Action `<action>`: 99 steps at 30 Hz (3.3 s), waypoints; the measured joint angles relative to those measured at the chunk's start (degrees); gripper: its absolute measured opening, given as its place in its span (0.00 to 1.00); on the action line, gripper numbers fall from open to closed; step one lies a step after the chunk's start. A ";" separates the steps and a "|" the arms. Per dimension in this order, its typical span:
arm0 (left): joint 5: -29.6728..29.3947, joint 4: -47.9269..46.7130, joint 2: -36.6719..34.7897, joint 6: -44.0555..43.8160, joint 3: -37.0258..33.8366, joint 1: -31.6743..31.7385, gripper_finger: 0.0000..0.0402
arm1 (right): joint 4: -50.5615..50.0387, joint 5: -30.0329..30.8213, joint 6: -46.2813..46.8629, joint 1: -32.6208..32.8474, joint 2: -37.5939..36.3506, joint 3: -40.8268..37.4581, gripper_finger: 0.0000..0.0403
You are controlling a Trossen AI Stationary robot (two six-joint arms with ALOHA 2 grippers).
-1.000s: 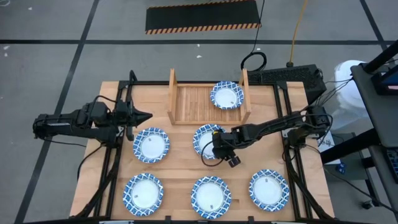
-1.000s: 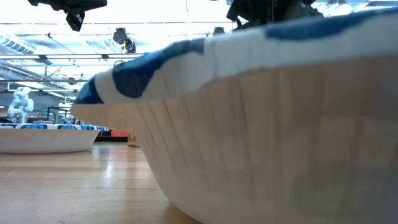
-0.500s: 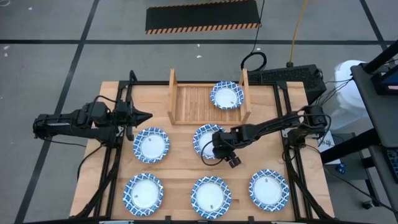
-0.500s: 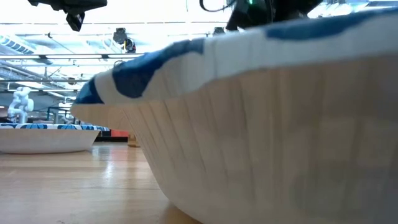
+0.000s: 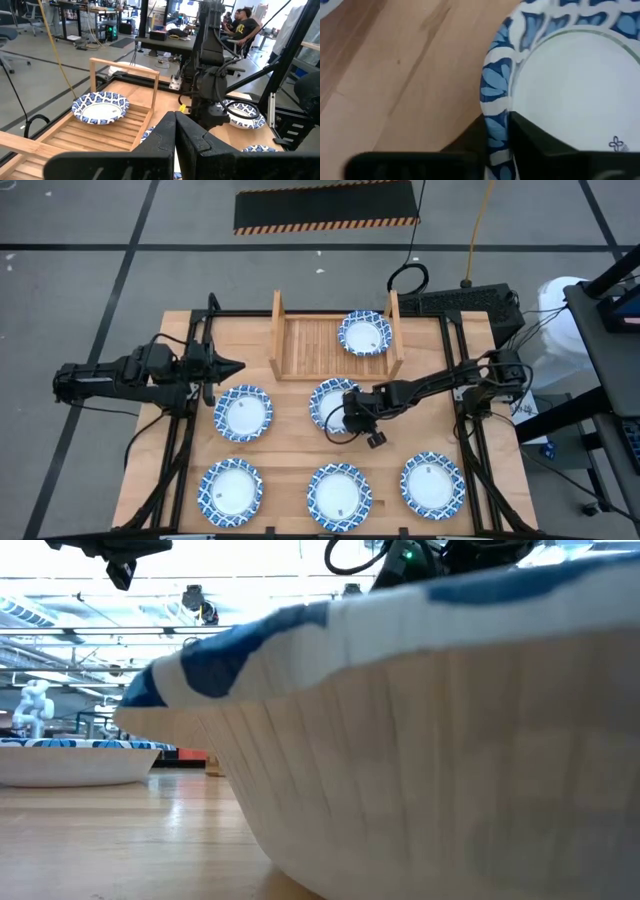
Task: Place and stack bowls onto a shelf
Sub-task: Put the blue patterned bowl on the shelf
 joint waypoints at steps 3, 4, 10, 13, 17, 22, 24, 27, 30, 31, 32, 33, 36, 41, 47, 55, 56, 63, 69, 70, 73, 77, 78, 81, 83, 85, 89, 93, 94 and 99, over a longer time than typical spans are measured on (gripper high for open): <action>0.00 0.01 0.00 0.00 0.00 0.00 0.01 | 0.03 0.10 1.78 -0.38 -0.02 0.03 0.02; 0.00 0.01 0.00 0.00 0.00 0.01 0.01 | -0.07 0.05 2.13 -0.53 -0.02 0.03 0.02; -0.04 0.01 0.00 0.00 0.00 0.01 0.01 | -1.20 -0.10 3.19 -0.75 -1.91 -0.04 0.01; -0.04 0.02 0.00 0.00 0.00 0.01 0.01 | -1.41 -0.08 3.90 -0.75 -5.12 -0.06 0.00; -0.08 0.01 0.00 0.00 0.00 0.00 0.01 | -2.06 -0.04 5.23 -1.50 -9.58 -0.06 0.00; -0.09 0.03 0.00 0.09 0.00 0.00 0.01 | -6.24 4.35 5.55 -2.78 -13.35 -0.06 0.00; -0.10 0.03 0.00 0.11 0.00 0.00 0.01 | -8.42 5.94 5.58 -3.41 -14.32 -0.06 0.00; -0.09 0.03 0.00 0.11 0.00 -0.01 0.01 | -11.46 6.05 5.58 -4.65 -14.60 -0.06 0.00; -0.09 0.03 0.00 0.16 0.00 0.01 0.01 | -13.61 5.93 5.22 -5.77 -14.50 -0.27 0.00; -0.09 0.03 0.00 0.16 0.00 0.00 0.01 | -13.28 5.93 4.96 -6.10 -14.54 -0.71 0.00; -0.09 0.03 0.00 0.23 0.00 0.00 0.01 | -12.97 5.93 4.84 -6.50 -14.57 -1.29 0.00; -0.09 0.03 0.00 0.25 0.00 0.00 0.01 | -12.82 5.93 4.84 -6.92 -14.55 -2.00 0.00; -0.09 0.03 0.02 0.26 0.00 0.01 0.01 | -12.62 5.93 4.94 -8.25 -14.55 -4.38 0.00; -0.09 0.03 0.00 0.24 0.00 0.00 0.01 | -11.74 5.66 5.36 -9.93 -14.52 -8.25 0.00; -0.09 0.03 0.00 0.24 0.00 0.00 0.01 | -10.62 5.40 4.84 -11.70 -14.56 -9.00 0.00; -0.09 0.03 0.00 -0.13 0.00 0.01 0.01 | -9.07 3.79 3.05 -14.80 -14.56 -9.00 0.00; -0.09 0.02 0.01 -0.17 0.00 0.00 0.01 | -8.99 3.73 2.67 -15.19 -14.56 -9.00 0.00; -0.09 0.03 0.01 -0.27 0.00 0.00 0.01 | -8.97 4.48 -0.04 -18.04 -14.56 -9.00 0.00; -0.09 0.03 0.02 -0.28 0.00 -0.01 0.01 | -8.90 4.52 -0.17 -19.55 -14.56 -9.00 0.00; -0.09 0.01 0.00 -0.29 0.00 0.01 0.01 | -8.90 4.34 -0.41 -19.61 -14.56 -9.00 0.00; -0.09 0.01 0.01 -0.28 0.00 0.00 0.01 | -8.92 2.61 -0.96 -19.67 -14.64 -9.00 0.00; -0.09 0.03 0.02 -0.28 0.00 -0.01 0.01 | -8.88 1.62 -0.98 -19.67 -14.93 -9.00 0.00; -0.09 0.01 0.00 -0.28 0.00 0.01 0.01 | -8.95 1.60 -0.98 -19.78 -15.09 -9.00 0.00; -0.08 0.03 0.02 -0.26 0.00 -0.01 0.01 | -8.77 1.56 -0.98 -19.87 -15.48 -9.00 0.01; -0.09 0.01 0.01 -0.26 0.00 0.00 0.01 | -9.02 1.60 -0.98 -19.87 -15.73 -9.00 0.02; -0.08 0.02 0.00 -0.25 0.00 0.01 0.01 | -9.03 1.57 -0.98 -19.87 -16.23 -9.00 0.03; -0.08 0.03 0.00 -0.25 0.00 0.00 0.01 | -9.18 1.56 -0.97 -19.85 -17.02 -9.00 0.05; -0.09 0.03 0.00 -0.26 0.00 0.01 0.01 | -9.21 1.59 -0.96 -19.85 -17.76 -9.02 0.09; -0.07 0.03 0.00 -0.24 0.00 0.01 0.01 | -9.23 1.59 -0.96 -19.85 -18.01 -9.02 0.10; -0.09 0.03 0.00 -0.26 0.00 0.00 0.01 | -9.98 1.61 -0.96 -19.85 -19.27 -9.02 0.17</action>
